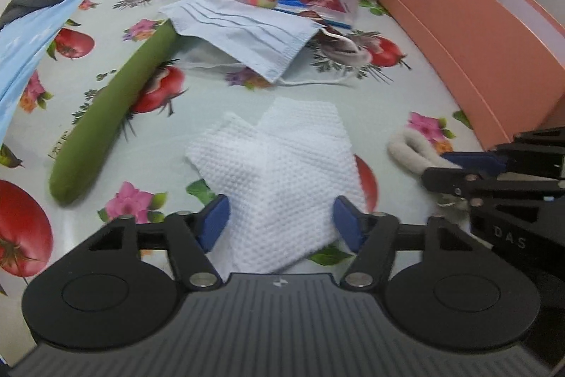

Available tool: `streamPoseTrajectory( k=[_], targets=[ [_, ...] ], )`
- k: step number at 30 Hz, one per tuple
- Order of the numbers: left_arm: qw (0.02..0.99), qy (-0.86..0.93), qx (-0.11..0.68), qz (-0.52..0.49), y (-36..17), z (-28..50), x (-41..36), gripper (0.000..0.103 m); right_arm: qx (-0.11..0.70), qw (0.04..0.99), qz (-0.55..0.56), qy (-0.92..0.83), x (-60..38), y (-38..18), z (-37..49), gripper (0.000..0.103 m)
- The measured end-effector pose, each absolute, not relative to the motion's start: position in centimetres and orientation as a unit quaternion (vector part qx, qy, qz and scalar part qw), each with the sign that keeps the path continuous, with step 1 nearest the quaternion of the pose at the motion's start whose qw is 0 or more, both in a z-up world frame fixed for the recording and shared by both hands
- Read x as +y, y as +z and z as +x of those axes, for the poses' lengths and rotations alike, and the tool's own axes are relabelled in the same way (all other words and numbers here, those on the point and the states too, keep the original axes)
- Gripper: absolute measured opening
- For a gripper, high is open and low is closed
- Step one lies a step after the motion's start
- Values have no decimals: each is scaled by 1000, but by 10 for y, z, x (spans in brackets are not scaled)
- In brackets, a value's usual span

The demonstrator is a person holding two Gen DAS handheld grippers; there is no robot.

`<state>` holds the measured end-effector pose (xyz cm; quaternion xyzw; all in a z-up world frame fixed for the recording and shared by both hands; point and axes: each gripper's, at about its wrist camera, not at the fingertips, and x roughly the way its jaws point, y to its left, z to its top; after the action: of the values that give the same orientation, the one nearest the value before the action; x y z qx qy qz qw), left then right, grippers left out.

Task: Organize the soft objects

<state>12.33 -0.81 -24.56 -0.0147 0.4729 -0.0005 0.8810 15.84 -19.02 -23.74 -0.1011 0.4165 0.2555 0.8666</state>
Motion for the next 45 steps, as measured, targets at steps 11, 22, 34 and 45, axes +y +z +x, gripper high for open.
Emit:
streamPoseTrajectory(
  k=[11,22,34,45],
  targets=[
    [888,-11,460,-24,-235,118,-22,13,395,884,-87,236,-198,-215,151,17],
    [907,-21,412,-92,-184,94,-14,13,359,903,-77,224,-202,-180,134,7],
    [914,-11,393,-106,-166,64,-10,13,386,889,-63,238,-185,-209,146,39],
    [907,24,402,-124,-176,63,17,13,397,885,-83,228,-152,-243,177,41]
  ],
)
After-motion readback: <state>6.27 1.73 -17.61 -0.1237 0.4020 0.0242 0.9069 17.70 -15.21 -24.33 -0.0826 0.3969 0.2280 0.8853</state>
